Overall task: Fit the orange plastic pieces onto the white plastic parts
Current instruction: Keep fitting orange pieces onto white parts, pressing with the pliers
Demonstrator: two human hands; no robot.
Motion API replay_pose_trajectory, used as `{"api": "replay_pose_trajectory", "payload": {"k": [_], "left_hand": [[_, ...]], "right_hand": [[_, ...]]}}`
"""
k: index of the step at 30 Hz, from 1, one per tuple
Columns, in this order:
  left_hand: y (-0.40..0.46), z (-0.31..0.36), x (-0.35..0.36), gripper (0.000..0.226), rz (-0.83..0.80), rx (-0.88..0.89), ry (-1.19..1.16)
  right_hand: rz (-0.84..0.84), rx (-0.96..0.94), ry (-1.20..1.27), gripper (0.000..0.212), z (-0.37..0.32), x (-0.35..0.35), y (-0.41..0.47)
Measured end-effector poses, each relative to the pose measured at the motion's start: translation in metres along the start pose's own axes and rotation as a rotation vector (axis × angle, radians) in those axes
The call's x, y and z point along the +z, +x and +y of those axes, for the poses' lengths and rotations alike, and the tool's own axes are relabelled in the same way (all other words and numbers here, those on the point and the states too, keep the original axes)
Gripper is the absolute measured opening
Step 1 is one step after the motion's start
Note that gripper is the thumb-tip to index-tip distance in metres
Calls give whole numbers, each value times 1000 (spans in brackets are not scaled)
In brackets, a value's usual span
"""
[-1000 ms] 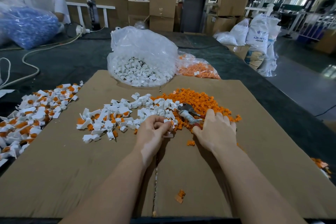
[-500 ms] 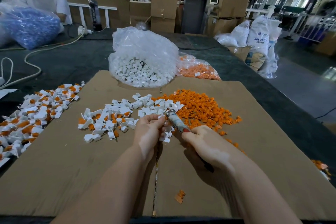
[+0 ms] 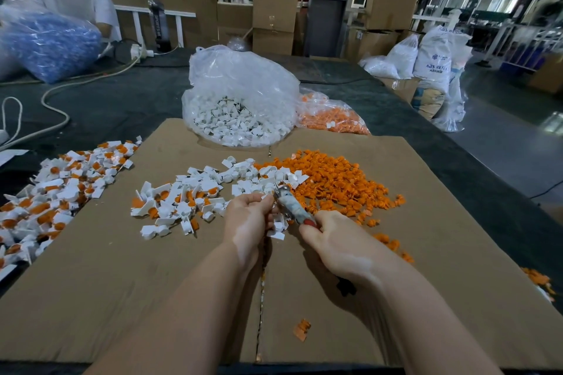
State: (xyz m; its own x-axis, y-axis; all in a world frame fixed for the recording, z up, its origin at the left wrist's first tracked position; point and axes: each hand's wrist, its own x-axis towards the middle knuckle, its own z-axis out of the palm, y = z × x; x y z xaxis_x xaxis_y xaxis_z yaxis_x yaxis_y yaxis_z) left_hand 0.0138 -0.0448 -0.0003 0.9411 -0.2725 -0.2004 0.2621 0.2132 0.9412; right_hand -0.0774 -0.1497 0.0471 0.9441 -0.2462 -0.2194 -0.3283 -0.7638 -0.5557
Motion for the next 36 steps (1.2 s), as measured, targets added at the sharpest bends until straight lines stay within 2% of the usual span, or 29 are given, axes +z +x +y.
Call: {"api": "replay_pose_trajectory", "payload": {"k": [5,9,14,19,22,27,30,32,34,36], "left_hand": [[0,-1,0,9,29,29,23],[2,-1,-2,4,41,29,-5],[-2,-6,-7,7,19,100,30],[-5,-13,-9,11,-38,217,222],[-7,-13,-8,13,-41,259,327],[-8,-12,-11,19,-53,379,596],[-7,-13,-12,22,-64,388,658],[-6,-13,-12,22,-83,386,676],[-6,-13,-11,21,-99,365,664],[-6,-13,-12,20,-116,357,659]], "right_hand": [[63,15,-16,27,3,10,4],[132,2,-12,30,8,16,5],[361,50,45,32,18,14,7],[611,120,-278,41,36,9,20],[617,132,-463,45,46,10,28],[592,170,-575,63,54,17,36],[606,185,-690,68,53,20,32],[716,25,-617,52,48,24,30],[833,-256,-395,30,43,36,30],[801,-434,-202,21,35,46,26]]}}
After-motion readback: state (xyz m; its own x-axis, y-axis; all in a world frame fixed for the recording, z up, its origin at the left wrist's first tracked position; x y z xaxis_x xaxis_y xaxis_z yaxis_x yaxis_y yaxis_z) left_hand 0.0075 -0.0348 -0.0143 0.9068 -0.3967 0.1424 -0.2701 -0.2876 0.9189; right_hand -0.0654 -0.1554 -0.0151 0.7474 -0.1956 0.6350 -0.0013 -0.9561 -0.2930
